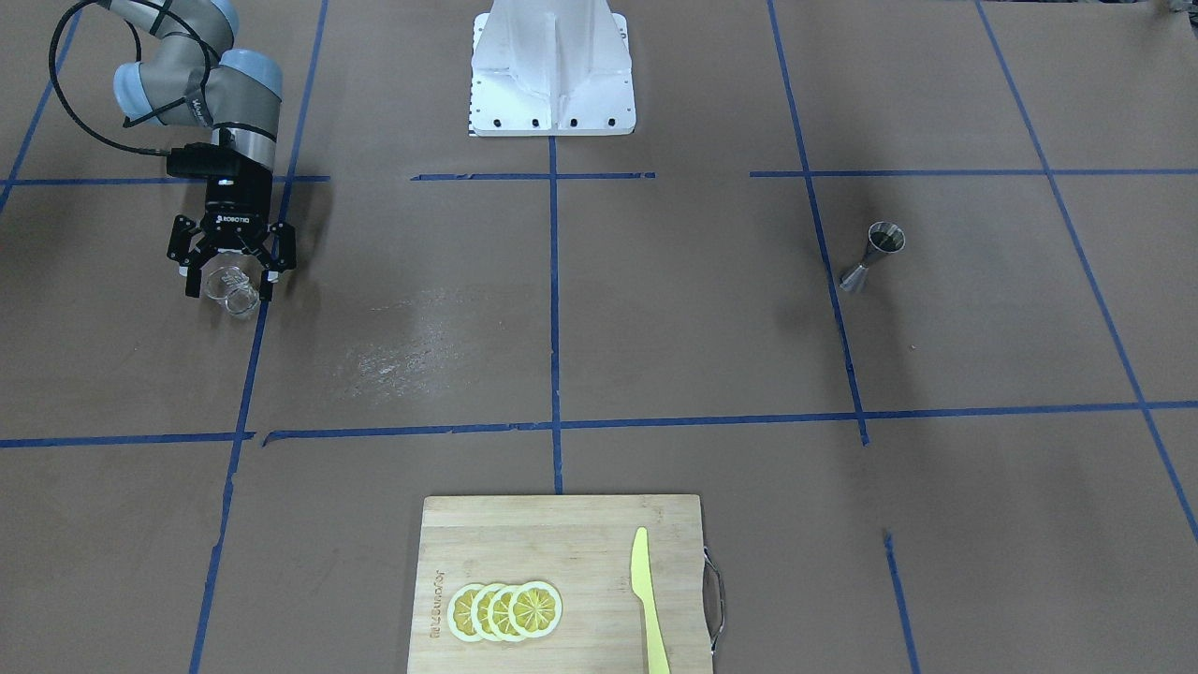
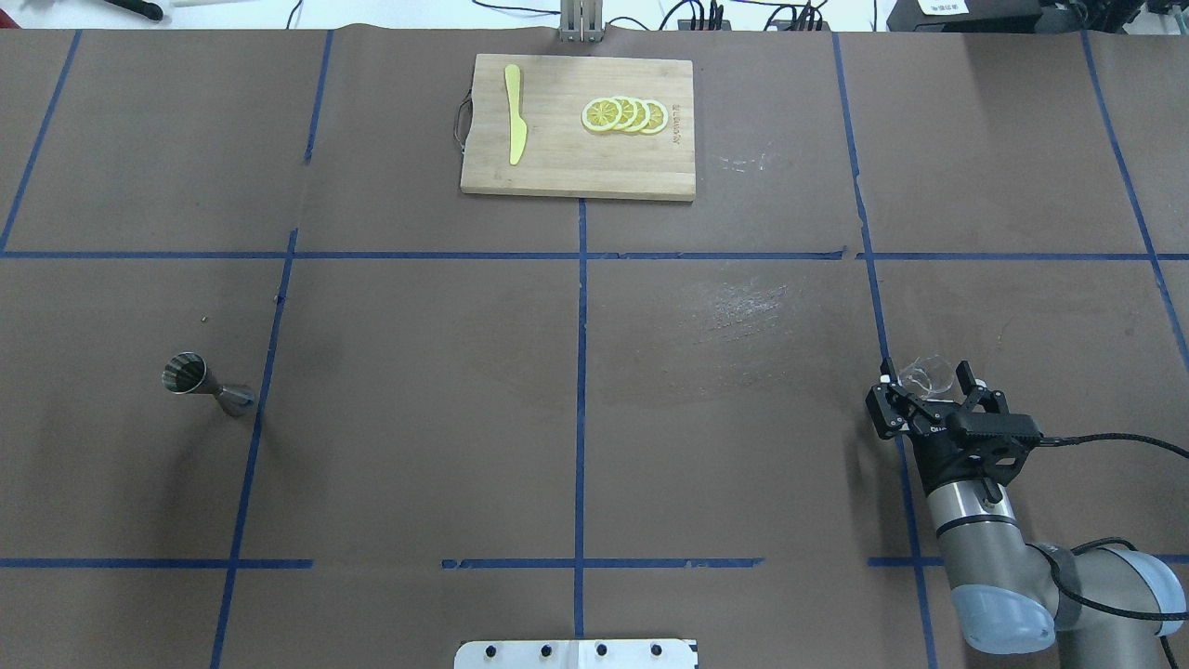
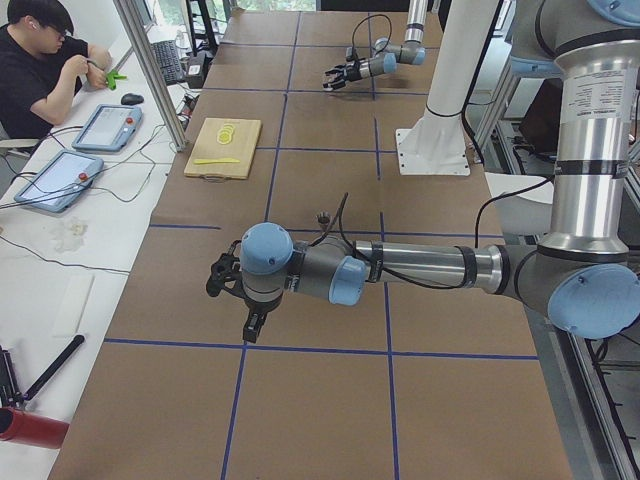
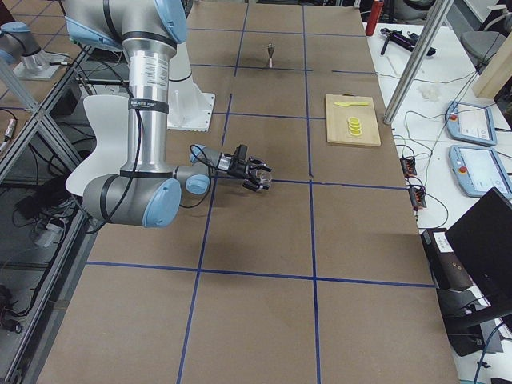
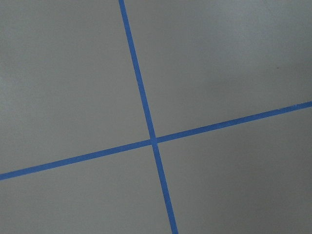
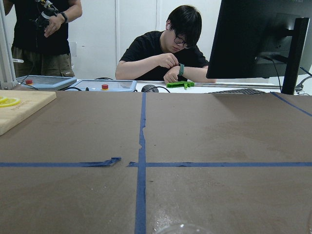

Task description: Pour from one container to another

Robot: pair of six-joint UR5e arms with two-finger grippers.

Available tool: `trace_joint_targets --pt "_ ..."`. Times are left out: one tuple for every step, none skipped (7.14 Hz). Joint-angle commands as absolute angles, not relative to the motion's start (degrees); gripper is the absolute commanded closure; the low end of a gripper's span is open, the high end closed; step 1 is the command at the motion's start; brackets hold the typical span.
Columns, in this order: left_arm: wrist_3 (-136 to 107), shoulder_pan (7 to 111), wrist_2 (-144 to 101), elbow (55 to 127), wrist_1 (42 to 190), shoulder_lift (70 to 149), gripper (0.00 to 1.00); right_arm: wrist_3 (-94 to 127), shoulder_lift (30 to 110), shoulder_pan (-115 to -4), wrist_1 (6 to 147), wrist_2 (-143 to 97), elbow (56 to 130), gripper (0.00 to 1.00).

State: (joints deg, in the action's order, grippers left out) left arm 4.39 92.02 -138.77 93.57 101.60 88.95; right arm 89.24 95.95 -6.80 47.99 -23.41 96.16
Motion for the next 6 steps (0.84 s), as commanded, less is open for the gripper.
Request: trace_joint_targets --pt "4.39 92.02 -138.87 93.60 101.60 88.95 0.00 86.94 96.06 -6.94 47.99 -22.07 98.95 0.00" --pt "4.39 92.02 -138.87 93.60 101.60 88.95 0.00 84.92 97.46 -6.94 47.99 -21.97 101.14 0.00" --pt "4.39 92.02 -138.95 93.60 101.60 88.95 0.00 82.55 99.12 -6.94 47.99 -21.97 104.47 0.00" --pt "4.39 92.02 -138.96 93.60 101.60 88.95 0.00 78.35 99.31 -8.07 48.25 -23.28 107.29 0.00" --pt "4.39 92.02 -138.96 93.60 101.60 88.95 0.00 75.09 98.45 -11.65 48.16 -30.08 108.62 0.00" --pt "4.39 92.02 -138.96 93.60 101.60 88.95 0.00 70.19 98.26 -16.39 48.16 -37.28 109.94 0.00"
